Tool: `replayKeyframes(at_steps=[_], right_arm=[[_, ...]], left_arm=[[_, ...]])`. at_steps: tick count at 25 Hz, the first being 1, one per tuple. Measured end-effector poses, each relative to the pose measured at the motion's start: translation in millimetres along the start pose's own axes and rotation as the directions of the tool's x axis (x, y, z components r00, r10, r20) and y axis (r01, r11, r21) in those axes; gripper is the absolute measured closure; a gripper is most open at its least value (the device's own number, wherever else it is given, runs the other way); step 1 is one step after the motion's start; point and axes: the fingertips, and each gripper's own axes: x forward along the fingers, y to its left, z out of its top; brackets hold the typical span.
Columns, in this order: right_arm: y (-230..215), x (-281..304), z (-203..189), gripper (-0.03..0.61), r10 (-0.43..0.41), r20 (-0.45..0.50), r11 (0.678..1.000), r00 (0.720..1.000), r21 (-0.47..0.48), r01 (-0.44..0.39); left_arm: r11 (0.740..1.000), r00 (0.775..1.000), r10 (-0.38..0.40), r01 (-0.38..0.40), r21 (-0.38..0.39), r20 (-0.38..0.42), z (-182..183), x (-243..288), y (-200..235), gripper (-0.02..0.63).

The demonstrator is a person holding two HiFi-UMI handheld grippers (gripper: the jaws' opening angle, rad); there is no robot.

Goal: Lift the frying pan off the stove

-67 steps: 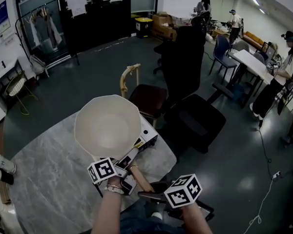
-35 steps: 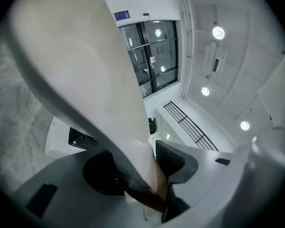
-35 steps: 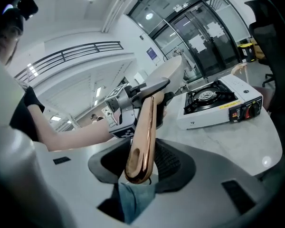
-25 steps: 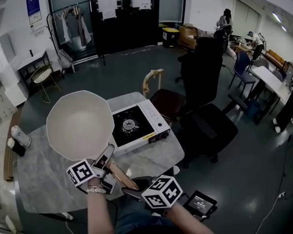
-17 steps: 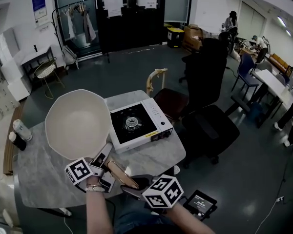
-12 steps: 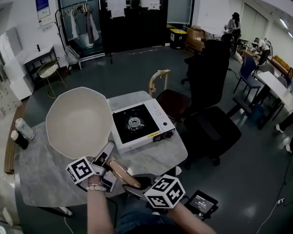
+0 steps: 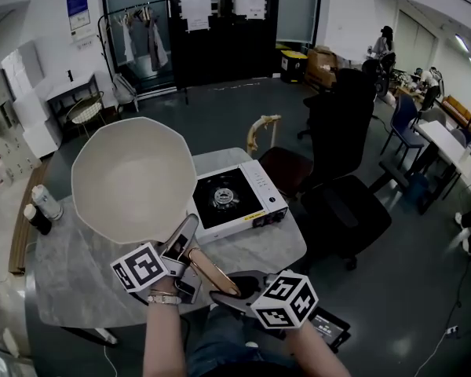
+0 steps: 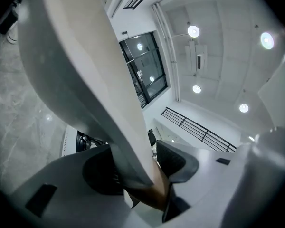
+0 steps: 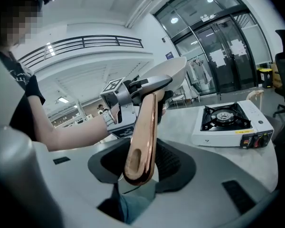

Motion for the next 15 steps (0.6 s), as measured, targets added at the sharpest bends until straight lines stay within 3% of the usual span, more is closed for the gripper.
replayKeyframes(at_steps=[5,9,15], right_arm=[[13.1,-14.9,12.6,0.411,0.025,0.037,1.0,0.999,-0.015,-0.024],[16.8,-20.2,9.4,0.416,-0.002,0.02,0.999,1.0,-0.049,0.003],[22.1,-26.7,8.8,0.419,-0.001,0.028,0.999,1.0,-0.045,0.002]], left_arm=[[0.998,0.999,-0.037,0.037,0.054,0.004,9.7,-1.5,-32.1,0.393],[0.993,0.999,-0.039,0.04,0.112,-0.004,9.0,-3.6,-48.2,0.393],[0.99,0.999,-0.045,0.047,0.134,-0.016,6.4,-3.4,-59.9,0.393]])
